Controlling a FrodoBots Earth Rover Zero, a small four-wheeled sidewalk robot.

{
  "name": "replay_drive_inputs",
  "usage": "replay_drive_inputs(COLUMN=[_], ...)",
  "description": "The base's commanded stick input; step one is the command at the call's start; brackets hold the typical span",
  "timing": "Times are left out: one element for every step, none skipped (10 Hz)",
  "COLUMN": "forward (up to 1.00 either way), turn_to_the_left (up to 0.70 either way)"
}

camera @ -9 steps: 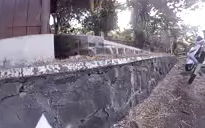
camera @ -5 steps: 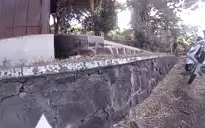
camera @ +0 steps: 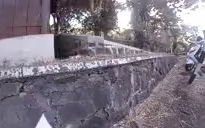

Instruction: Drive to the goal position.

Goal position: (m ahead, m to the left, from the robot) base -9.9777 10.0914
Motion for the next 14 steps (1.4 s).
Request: replay_drive_inputs(forward=[0.0,0.0,0.0,0.0,0.0,0.0,0.0,0.0,0.0,0.0,0.0,0.0,0.0,0.0], turn_to_the_left=[0.7,0.7,0.7,0.7,0.7,0.7,0.7,0.7,0.7,0.7,0.7,0.7,0.7,0.7])
